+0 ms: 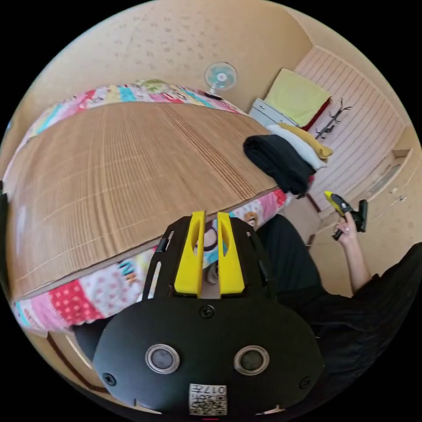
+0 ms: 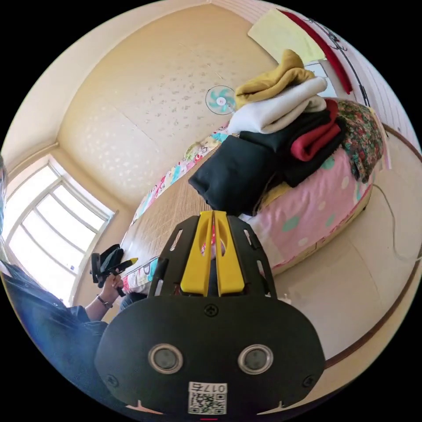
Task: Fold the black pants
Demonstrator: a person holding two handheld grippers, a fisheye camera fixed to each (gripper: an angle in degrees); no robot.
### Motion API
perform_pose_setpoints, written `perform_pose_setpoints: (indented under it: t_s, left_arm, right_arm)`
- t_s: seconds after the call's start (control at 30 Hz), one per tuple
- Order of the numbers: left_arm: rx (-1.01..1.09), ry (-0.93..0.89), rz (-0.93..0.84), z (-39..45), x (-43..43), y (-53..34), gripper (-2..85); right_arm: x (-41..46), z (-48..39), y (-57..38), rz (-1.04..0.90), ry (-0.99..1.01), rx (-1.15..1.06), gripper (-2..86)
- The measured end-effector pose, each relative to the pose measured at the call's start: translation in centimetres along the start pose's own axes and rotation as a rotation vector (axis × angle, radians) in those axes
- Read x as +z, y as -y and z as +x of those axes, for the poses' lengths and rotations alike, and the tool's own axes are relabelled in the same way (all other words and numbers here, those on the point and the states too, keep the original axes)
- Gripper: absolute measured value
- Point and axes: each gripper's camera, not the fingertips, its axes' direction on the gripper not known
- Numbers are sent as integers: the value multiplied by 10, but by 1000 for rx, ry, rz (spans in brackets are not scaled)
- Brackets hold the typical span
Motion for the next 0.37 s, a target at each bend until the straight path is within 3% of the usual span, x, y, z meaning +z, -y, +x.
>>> perform_pose_setpoints:
  t_s: [0.03, 0.13, 0.37]
  left_arm:
    - [-17, 182, 68, -8, -33, -19, 38]
    - [-113, 392, 332, -34, -110, -70, 11]
    - [-440, 411, 512, -144, -220, -142, 44]
  right_arm:
    - [5, -14, 2, -4, -5, -42, 4]
    - [35, -83, 6, 12, -19, -207, 4]
    - [94, -191, -24, 5, 266, -232, 3]
